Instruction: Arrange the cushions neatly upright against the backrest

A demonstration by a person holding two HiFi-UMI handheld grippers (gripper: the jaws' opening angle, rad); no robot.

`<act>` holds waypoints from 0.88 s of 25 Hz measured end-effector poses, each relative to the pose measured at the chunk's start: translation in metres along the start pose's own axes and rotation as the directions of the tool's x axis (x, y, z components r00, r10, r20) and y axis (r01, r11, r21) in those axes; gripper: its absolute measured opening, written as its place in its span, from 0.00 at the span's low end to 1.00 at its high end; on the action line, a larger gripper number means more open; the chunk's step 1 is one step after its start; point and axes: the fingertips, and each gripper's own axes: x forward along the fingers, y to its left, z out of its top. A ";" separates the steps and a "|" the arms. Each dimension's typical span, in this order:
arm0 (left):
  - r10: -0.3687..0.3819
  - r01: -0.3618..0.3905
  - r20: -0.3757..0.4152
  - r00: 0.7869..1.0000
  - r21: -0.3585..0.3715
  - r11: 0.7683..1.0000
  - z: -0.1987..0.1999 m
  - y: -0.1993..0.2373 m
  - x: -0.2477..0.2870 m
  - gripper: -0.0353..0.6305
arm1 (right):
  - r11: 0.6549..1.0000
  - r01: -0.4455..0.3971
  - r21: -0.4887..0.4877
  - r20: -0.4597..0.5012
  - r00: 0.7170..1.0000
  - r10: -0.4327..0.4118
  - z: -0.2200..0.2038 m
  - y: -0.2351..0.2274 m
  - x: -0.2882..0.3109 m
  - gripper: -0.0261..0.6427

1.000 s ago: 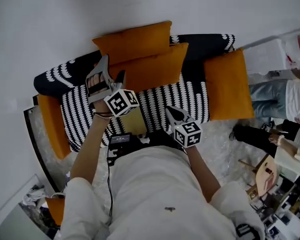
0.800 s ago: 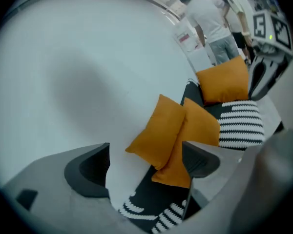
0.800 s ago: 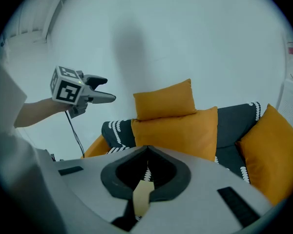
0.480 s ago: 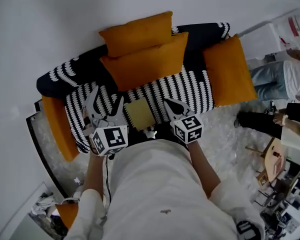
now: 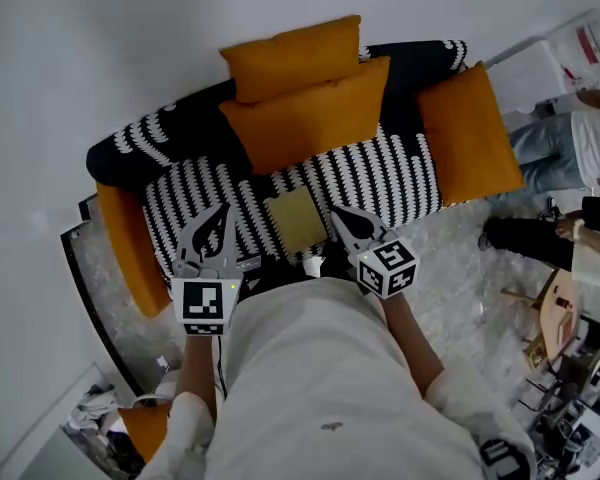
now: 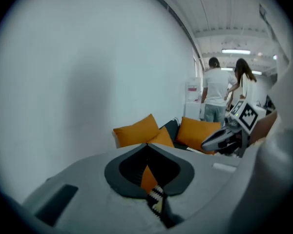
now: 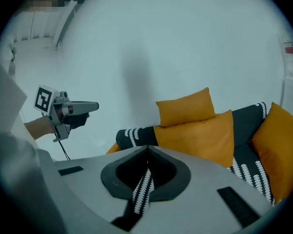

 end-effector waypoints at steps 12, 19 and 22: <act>-0.087 0.098 0.068 0.994 -0.172 0.980 -0.016 0.003 -0.028 0.07 | 0.995 -0.049 -0.088 -0.008 0.999 0.048 -0.006 0.032 -0.007 0.05; -0.099 0.108 0.058 0.993 -0.180 0.978 -0.022 -0.002 -0.027 0.07 | 0.995 -0.044 -0.091 0.005 0.999 0.045 -0.004 0.033 -0.014 0.05; -0.105 0.112 0.046 0.993 -0.164 0.980 -0.025 -0.006 -0.025 0.07 | 0.995 -0.045 -0.088 0.000 0.999 0.045 -0.007 0.031 -0.017 0.05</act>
